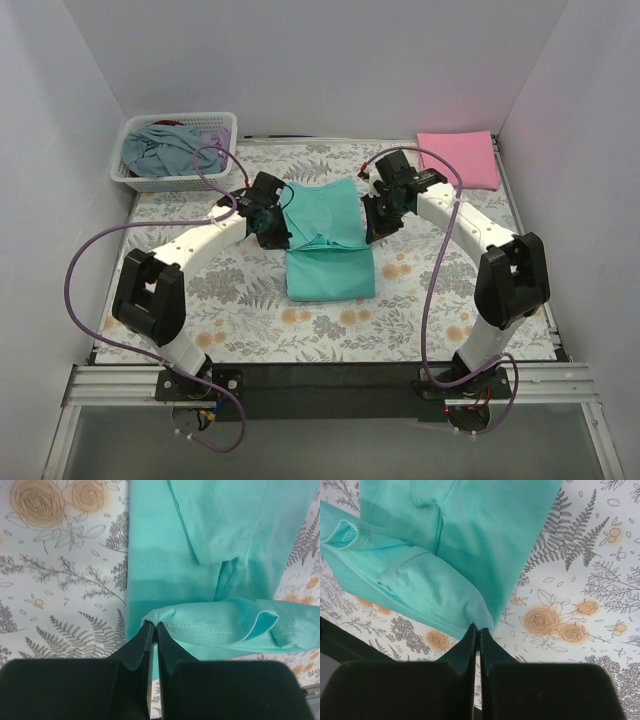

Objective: Fold and stack the t-shirts
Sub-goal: Fold the tshirt

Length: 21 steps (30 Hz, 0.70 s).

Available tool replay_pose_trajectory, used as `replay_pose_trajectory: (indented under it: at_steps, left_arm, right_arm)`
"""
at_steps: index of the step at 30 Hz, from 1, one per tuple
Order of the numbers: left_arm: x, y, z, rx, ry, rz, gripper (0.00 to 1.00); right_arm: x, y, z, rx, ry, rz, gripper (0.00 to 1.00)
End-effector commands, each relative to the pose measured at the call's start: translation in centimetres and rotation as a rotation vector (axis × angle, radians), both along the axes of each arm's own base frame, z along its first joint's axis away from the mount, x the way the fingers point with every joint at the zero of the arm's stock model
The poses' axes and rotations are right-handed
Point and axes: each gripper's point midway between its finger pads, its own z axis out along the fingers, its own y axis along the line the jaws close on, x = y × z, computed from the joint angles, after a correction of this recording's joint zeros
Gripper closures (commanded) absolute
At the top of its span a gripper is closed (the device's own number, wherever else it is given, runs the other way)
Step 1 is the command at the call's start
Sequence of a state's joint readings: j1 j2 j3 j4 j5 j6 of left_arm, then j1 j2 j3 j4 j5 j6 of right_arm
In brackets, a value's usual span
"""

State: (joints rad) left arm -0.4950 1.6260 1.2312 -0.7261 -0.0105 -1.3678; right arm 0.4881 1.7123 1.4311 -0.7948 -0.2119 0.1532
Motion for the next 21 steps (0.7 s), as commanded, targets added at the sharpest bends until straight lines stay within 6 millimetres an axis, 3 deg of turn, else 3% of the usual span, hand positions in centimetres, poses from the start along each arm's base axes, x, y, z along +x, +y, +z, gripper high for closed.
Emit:
replay_pose_trajectory:
  at_steps: [1,8,12,18,21]
  left_arm:
    - [2.9,0.2,1.2,0.0,-0.087,-0.011,1.0]
    - [5.5,0.3,-1.2,-0.004,-0.103,-0.024,1.0]
    - [6.2,0.5,-3.0,0.01,-0.093,-0.027,1.0]
    - [6.8,0.7,-4.1,0.022,-0.108,-0.033,1.0]
    - [6.7,0.6,-4.5,0.021,-0.106,-0.049,0.88]
  right_arm:
    - [2.5,0.3,1.3,0.017,-0.062,0.014,0.99]
    - [4.9,0.7,-1.1,0.027,-0.035,0.015,0.99]
    - [5.5,1.1,-2.7,0.038,-0.018,0.023,0.99]
    - [6.6,1.6,-4.2,0.046,-0.03,0.025,0.99]
    - [6.9,1.7,-4.6,0.053,-0.036,0.018,0.96]
